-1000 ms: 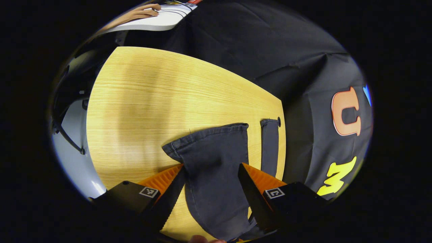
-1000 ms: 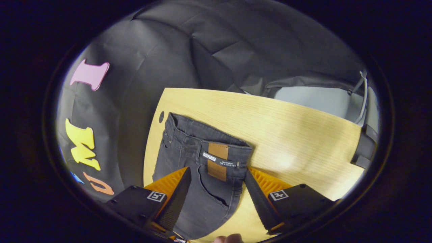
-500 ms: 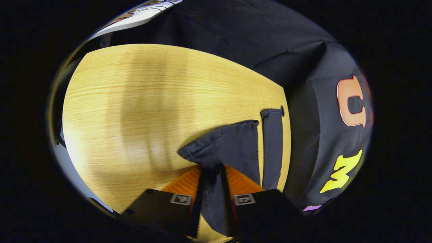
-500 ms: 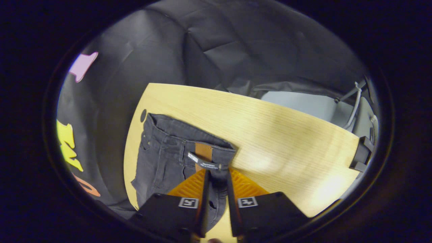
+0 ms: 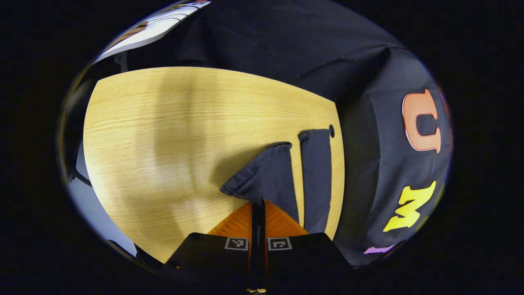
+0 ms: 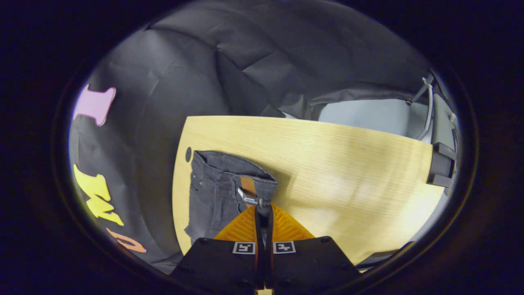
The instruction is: Grasp the waist and the cuffs of the jeans and fold them to make the two legs overlap; first hold the waist and fold one-third of the jeans toward the cuffs, then hold the cuffs and fold the remaining one-third in the same direction to finish folding.
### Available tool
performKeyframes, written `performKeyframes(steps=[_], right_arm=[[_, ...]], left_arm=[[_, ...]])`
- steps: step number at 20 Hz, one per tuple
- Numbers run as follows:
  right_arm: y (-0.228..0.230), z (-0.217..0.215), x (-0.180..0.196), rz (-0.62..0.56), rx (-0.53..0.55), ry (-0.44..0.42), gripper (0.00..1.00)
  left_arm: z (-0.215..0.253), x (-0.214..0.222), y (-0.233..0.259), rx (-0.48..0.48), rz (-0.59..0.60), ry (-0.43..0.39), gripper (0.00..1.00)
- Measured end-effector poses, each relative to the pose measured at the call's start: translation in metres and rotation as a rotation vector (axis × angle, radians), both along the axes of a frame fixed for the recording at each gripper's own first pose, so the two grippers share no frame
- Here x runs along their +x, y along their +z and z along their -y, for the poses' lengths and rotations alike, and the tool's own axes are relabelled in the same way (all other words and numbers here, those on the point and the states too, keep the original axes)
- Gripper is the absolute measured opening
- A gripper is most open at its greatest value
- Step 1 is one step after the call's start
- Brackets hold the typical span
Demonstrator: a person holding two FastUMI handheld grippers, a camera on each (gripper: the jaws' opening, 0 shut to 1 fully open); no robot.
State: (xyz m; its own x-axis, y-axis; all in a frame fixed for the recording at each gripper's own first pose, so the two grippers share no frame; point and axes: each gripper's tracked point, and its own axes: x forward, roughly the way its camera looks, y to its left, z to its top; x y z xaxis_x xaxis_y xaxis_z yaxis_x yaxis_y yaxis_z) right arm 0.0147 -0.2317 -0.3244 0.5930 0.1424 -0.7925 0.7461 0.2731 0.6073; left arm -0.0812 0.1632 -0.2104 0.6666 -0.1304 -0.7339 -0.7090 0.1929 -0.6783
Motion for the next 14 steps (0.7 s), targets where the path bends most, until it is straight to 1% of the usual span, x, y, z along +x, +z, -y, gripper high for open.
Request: performKeyframes(steps=[1,2,3,4,7,10,12,14], right_arm=[[0.012,-0.004,0.0,0.019,0.004,-0.002,0.01],[0.021,-0.005,0.001,0.033,0.001,-0.001,0.05],[0.032,-0.008,0.002,0.049,0.0,0.008,0.05],[0.045,-0.011,0.005,0.068,-0.002,0.025,0.01],[0.07,-0.015,0.018,0.107,-0.008,0.066,0.0],[0.089,-0.017,0.045,0.133,-0.006,0.087,0.01],[0.095,-0.021,0.061,0.144,-0.021,0.124,0.01],[0.101,-0.024,0.078,0.151,-0.036,0.154,0.01]], left_arm=[[-0.002,-0.002,0.008,0.002,0.007,0.008,0.03],[-0.003,-0.002,0.017,-0.001,0.013,0.012,0.03],[-0.004,0.0,0.025,-0.004,0.019,0.018,0.03],[-0.005,0.002,0.033,-0.009,0.022,0.011,0.03],[-0.007,0.022,0.052,-0.004,0.025,-0.031,0.03],[-0.014,0.051,0.066,0.013,0.028,-0.068,0.04],[-0.015,0.073,0.067,0.03,0.014,-0.101,0.03],[-0.016,0.098,0.067,0.026,0.007,-0.116,0.04]])
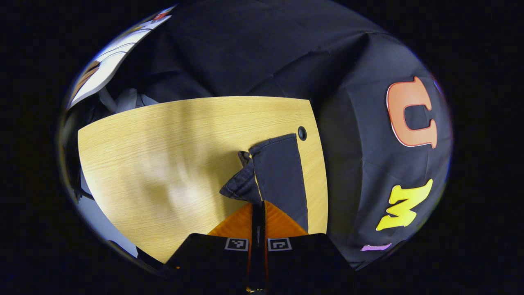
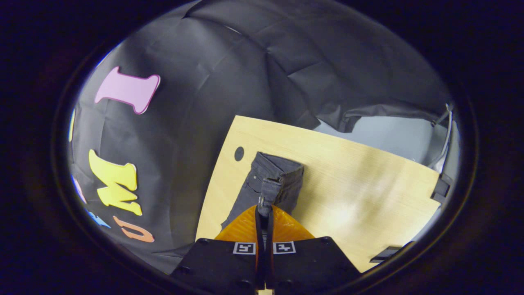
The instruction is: Grasp the waist and the cuffs of the jeans and fold them to make the two legs overlap; first hold the waist and fold one-third of the jeans toward the cuffs, then hold the cuffs and fold the remaining one-third in the same direction to finish folding.
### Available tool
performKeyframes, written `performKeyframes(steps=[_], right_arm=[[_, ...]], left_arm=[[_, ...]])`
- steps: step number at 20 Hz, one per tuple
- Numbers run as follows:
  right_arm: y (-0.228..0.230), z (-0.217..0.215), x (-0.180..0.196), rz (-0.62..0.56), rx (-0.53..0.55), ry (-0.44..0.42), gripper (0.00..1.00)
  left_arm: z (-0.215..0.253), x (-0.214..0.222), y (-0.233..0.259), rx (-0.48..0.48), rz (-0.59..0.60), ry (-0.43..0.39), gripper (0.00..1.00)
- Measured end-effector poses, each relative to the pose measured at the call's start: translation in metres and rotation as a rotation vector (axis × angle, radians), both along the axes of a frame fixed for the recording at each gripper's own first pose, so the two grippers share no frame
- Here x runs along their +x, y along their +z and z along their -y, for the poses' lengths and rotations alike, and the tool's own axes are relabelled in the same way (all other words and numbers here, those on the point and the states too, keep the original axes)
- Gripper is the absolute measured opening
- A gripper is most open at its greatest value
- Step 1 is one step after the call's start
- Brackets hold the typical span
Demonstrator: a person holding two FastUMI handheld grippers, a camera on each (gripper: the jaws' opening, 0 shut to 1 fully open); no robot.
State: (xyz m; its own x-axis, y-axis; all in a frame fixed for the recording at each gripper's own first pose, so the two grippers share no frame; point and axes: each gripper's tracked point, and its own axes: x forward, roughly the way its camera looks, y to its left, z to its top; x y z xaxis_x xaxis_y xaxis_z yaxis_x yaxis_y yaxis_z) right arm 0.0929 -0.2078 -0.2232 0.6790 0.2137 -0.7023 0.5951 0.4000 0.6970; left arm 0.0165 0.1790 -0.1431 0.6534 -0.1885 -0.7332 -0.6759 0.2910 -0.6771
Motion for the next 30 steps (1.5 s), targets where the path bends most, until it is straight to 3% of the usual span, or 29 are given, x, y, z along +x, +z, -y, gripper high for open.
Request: performKeyframes(steps=[9,12,17,21,23,25,27,28,29,30], right_arm=[[-0.01,-0.007,0.111,-0.003,0.028,0.034,0.01],[-0.029,-0.013,0.144,-0.012,0.011,0.058,0.01],[-0.082,-0.021,0.175,-0.059,-0.079,0.132,0.0],[-0.109,-0.025,0.19,-0.093,-0.133,0.146,0.01],[-0.115,-0.026,0.197,-0.082,-0.141,0.129,0.07],[-0.114,-0.026,0.198,-0.069,-0.162,0.138,0.09],[-0.112,-0.024,0.195,-0.064,-0.188,0.153,0.26],[-0.108,-0.022,0.194,-0.054,-0.203,0.152,0.29],[-0.108,-0.022,0.192,-0.048,-0.218,0.147,0.31],[-0.099,-0.019,0.188,-0.039,-0.225,0.143,0.47]], left_arm=[[0.003,0.12,0.002,-0.024,0.015,-0.052,0.03],[0.008,0.152,-0.02,-0.002,-0.007,-0.112,0.04],[0.017,0.204,-0.059,0.009,0.016,-0.21,0.03],[0.023,0.213,-0.095,0.087,-0.056,-0.276,0.04],[0.027,0.22,-0.099,0.105,-0.055,-0.292,0.12],[0.033,0.226,-0.093,0.108,-0.033,-0.308,0.32],[0.038,0.227,-0.085,0.103,-0.03,-0.31,0.65],[0.041,0.228,-0.079,0.107,-0.026,-0.313,0.66],[0.041,0.228,-0.071,0.117,-0.02,-0.311,0.72],[0.042,0.227,-0.062,0.138,-0.02,-0.31,0.86]])
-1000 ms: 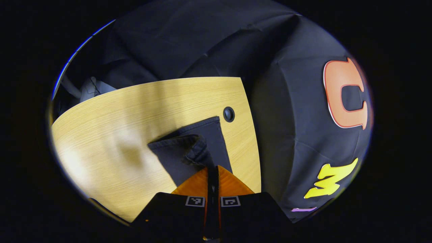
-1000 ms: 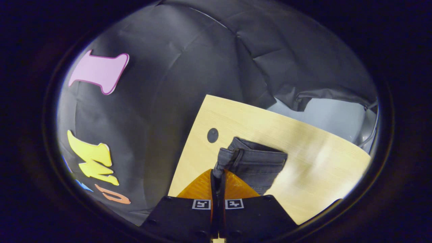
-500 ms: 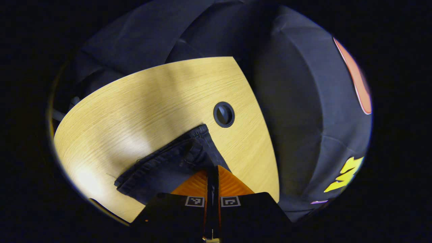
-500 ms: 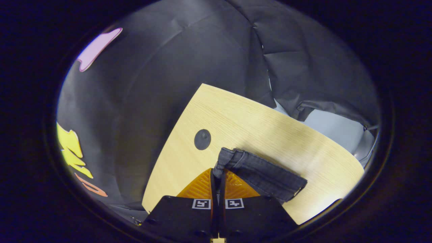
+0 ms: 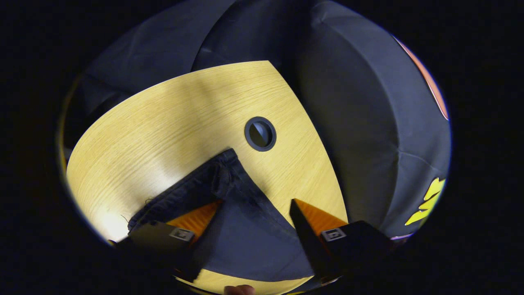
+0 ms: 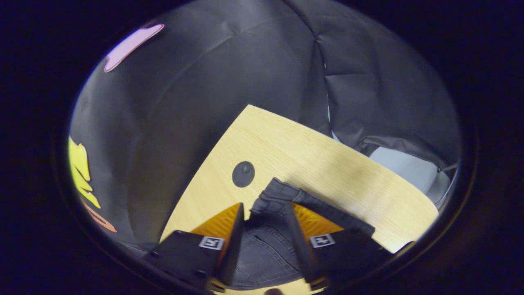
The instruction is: Grasp the waist and the cuffs of the jeans and fold them to make the two legs overlap; first hold the waist and fold one-third of the jeans toward the cuffs, then hold the cuffs and fold the remaining one-third in the same direction to finish folding.
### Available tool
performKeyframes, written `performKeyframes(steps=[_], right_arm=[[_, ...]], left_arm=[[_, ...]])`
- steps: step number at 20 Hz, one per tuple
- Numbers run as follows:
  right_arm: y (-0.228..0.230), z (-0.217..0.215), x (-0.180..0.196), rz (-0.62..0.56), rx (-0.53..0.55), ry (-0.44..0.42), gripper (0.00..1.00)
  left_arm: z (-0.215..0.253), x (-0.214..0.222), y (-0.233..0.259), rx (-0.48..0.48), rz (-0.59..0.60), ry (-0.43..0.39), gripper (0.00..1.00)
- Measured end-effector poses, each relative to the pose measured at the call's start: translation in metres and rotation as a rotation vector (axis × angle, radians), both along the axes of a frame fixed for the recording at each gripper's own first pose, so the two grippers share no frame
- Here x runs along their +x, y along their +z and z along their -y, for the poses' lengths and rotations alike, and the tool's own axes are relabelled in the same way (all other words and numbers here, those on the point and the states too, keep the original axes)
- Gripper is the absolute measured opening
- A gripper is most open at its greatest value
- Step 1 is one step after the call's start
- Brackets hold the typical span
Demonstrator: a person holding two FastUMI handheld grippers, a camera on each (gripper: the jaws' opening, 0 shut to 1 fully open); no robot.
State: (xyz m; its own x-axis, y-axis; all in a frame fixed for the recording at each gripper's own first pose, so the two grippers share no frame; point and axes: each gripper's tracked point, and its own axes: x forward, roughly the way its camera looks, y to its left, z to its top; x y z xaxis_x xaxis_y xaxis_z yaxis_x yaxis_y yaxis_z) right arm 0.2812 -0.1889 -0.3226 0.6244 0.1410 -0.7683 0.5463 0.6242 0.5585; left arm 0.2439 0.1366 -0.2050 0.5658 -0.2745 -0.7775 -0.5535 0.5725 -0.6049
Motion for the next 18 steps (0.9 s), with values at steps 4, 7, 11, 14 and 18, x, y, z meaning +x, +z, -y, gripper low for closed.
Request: performKeyframes(steps=[4,7,11,14,18], right_arm=[[0.031,0.006,-0.035,0.073,-0.092,0.041,0.87],[0.066,0.008,-0.078,0.173,-0.268,0.105,0.89],[0.144,-0.001,-0.133,0.411,-0.548,0.213,0.98],[0.165,-0.015,-0.18,0.483,-0.672,0.293,0.98],[0.172,-0.027,-0.216,0.469,-0.631,0.277,0.98]], left_arm=[[0.02,-0.021,0.082,0.058,0.129,-0.034,0.99],[0.042,-0.048,0.162,0.291,0.324,-0.137,0.99],[0.094,-0.107,0.256,0.52,0.594,-0.203,0.99],[0.128,-0.155,0.28,0.623,0.712,-0.199,0.99],[0.163,-0.207,0.287,0.683,0.763,-0.165,1.0]])
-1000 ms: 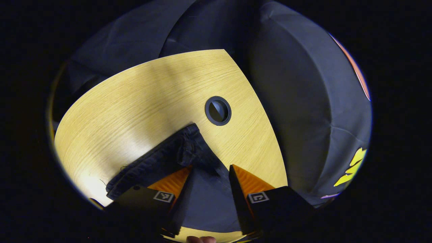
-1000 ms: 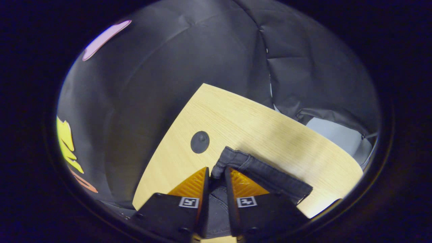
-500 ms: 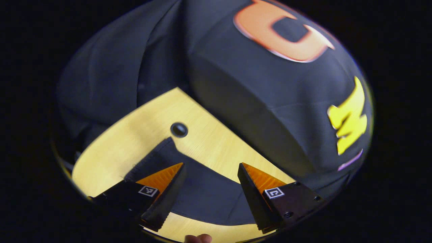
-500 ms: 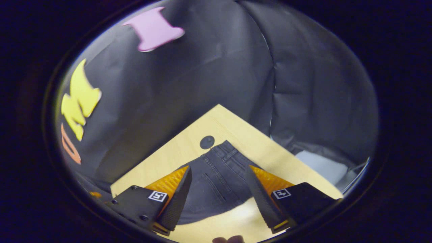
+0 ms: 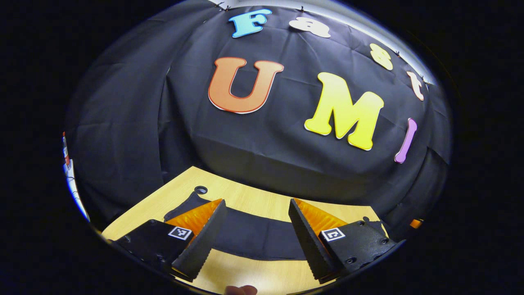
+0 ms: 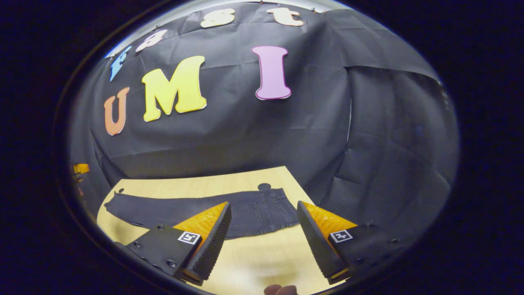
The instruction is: Grasp the waist and the cuffs of the jeans and fold them to make the two legs overlap; first hold the waist and fold one-third of the jeans toward the cuffs, then hold the cuffs and fold the remaining one-third in the same direction to finish folding.
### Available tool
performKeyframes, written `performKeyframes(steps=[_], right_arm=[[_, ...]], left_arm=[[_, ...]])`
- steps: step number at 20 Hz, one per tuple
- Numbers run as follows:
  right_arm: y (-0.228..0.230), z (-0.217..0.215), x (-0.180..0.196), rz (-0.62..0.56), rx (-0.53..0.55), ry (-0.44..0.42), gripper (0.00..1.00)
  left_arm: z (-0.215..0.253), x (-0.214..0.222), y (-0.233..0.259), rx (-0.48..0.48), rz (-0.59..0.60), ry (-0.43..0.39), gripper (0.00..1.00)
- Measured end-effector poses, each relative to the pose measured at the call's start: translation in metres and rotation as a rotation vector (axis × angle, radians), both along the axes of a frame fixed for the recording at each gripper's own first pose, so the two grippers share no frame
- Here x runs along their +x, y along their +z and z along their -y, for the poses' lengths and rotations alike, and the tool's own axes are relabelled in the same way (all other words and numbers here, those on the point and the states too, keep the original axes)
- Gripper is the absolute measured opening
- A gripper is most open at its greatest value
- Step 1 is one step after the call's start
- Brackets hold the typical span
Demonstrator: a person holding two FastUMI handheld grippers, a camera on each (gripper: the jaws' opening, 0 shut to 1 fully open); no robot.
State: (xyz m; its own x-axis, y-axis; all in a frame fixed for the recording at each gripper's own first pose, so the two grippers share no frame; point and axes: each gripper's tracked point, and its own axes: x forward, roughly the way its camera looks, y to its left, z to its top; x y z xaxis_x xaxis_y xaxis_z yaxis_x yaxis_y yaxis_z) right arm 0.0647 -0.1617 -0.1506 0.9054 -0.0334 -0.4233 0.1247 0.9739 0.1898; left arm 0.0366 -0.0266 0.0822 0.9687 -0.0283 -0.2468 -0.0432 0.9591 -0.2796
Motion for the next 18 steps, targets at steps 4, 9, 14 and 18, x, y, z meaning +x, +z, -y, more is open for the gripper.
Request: performKeyframes(steps=[4,9,14,18], right_arm=[[-0.021,0.014,-0.006,-0.038,0.036,-0.016,0.98],[-0.068,0.033,0.033,-0.091,0.067,-0.014,0.98],[-0.151,0.058,0.097,-0.193,0.121,-0.037,0.99],[-0.183,0.075,0.131,-0.201,0.116,-0.076,0.99]], left_arm=[[0.024,-0.016,-0.004,0.043,-0.011,-0.031,0.99],[0.038,-0.025,-0.007,0.045,-0.044,-0.017,0.99],[0.044,-0.035,-0.016,0.097,-0.108,-0.002,0.99],[0.045,-0.04,-0.024,0.13,-0.151,0.012,0.99]])
